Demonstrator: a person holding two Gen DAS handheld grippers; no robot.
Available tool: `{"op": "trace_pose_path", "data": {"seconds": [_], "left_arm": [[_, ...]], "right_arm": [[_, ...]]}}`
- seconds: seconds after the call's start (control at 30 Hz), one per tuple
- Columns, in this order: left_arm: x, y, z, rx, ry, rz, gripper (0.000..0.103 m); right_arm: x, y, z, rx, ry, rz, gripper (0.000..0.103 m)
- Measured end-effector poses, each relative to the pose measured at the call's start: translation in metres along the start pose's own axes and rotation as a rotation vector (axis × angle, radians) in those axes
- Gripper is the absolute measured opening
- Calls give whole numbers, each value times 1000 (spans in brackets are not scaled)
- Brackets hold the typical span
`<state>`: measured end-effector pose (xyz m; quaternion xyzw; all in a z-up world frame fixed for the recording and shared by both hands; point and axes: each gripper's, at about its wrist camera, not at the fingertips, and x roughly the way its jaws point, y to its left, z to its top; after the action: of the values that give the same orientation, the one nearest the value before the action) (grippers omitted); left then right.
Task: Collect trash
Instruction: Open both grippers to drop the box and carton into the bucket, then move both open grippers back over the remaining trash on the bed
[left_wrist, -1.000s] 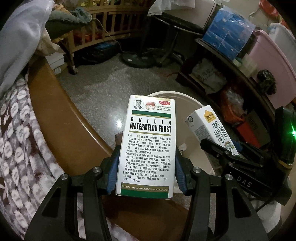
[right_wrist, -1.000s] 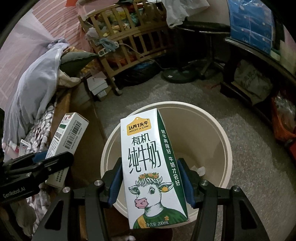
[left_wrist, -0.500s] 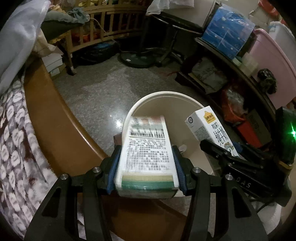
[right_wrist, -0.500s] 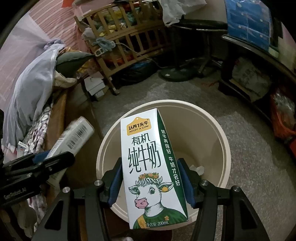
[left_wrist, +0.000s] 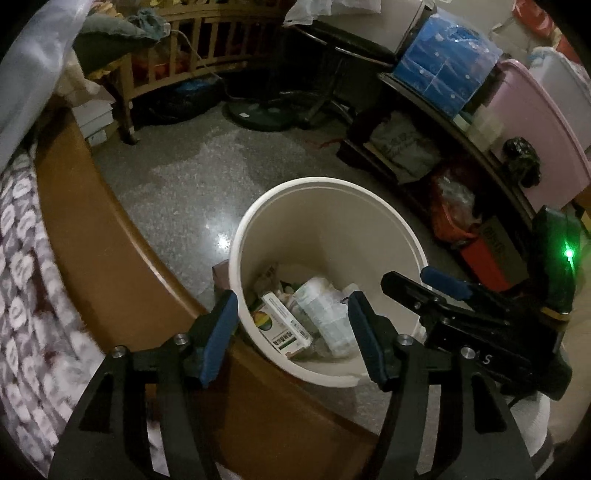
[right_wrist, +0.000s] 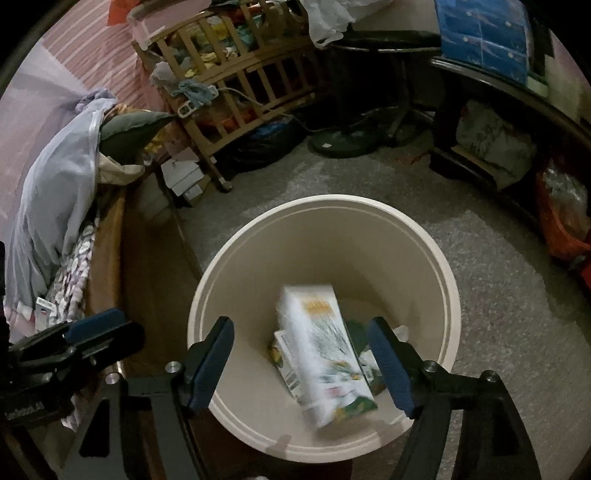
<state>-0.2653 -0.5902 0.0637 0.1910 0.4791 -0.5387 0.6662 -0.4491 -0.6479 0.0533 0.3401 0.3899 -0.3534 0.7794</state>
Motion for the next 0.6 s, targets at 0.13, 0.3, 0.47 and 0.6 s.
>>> {"op": "trace_pose_path", "data": {"seconds": [0.13, 0.3, 0.47, 0.6], "left_arm": [[-14, 7, -3, -9, -16, 19, 61], [-37, 24, -12, -28, -58, 68, 61], [-72, 61, -31, -69, -108, 138, 61], [-99, 102, -51, -117, -132, 213, 61]], "right_arm": [[-2, 10, -1, -20, 7, 2, 73], [-8, 32, -3, -58, 9, 17, 73], [-20, 70, -3, -125, 4, 62, 73], [-25, 122, -9, -222, 18, 119, 73]]}}
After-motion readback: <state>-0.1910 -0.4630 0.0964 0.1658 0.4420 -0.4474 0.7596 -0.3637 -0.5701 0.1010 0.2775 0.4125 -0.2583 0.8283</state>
